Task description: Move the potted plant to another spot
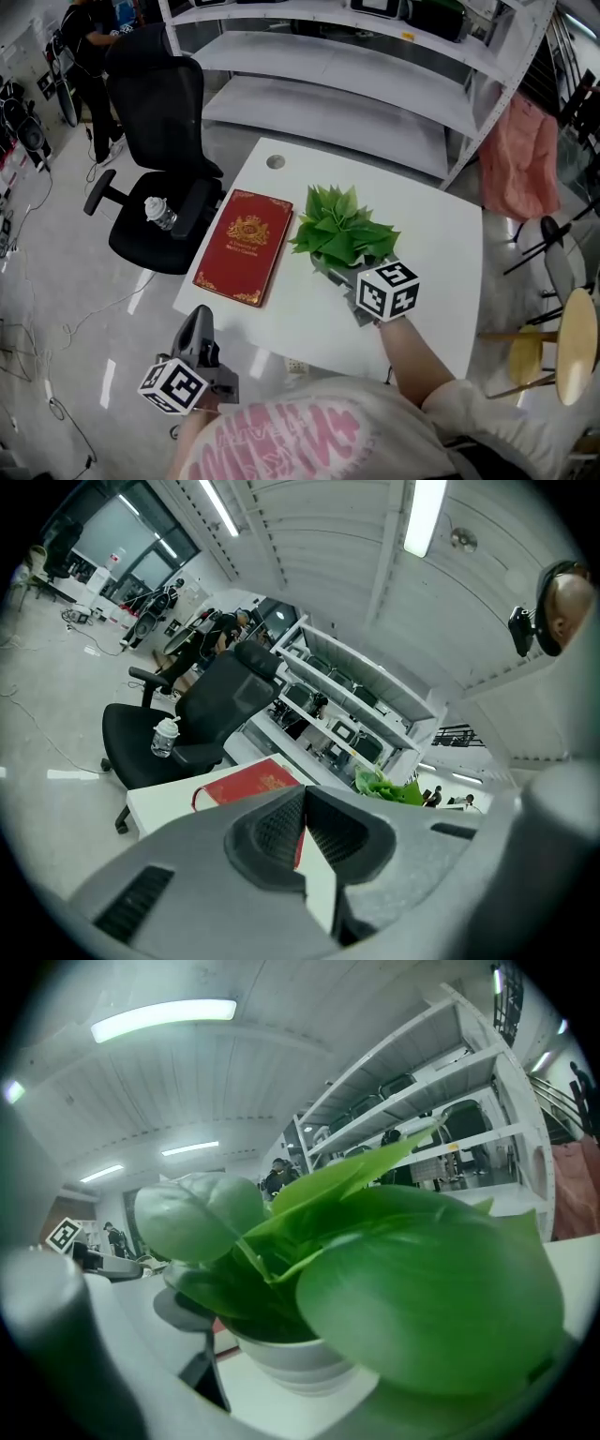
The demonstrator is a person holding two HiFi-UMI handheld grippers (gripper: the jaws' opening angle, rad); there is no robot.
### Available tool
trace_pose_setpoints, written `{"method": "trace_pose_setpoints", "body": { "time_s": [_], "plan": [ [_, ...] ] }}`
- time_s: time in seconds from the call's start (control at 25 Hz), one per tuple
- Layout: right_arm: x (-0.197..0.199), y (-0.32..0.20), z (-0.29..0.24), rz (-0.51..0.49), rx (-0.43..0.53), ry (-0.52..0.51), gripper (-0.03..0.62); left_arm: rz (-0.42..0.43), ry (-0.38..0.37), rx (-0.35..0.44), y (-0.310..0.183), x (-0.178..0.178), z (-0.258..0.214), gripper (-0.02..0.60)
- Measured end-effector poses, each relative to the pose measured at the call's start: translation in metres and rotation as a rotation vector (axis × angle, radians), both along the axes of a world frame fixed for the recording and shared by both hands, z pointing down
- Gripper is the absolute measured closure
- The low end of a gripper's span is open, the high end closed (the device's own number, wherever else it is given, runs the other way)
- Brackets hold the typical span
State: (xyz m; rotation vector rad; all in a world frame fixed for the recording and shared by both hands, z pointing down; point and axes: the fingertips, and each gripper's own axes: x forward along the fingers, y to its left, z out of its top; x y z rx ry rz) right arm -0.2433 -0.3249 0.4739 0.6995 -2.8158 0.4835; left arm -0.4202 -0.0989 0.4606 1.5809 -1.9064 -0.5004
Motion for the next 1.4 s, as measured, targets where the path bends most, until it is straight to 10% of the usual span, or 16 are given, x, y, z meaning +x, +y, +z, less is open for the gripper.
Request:
{"method": "trace_pose_setpoints", "body": {
  "time_s": [0.84,1.4],
  "plan": [
    [-0.013,-0.097,0.059,0.258,-0.158,0.011,0.065,0.074,-0.032,-0.114,-0.07,-0.036,0.012,0.577],
    [-0.02,-0.11,0.062,0.337,-0.099,0.051,0.065,0.117,-0.037,-0.133,-0.094,-0.041,0.019,0.577]
  ]
}}
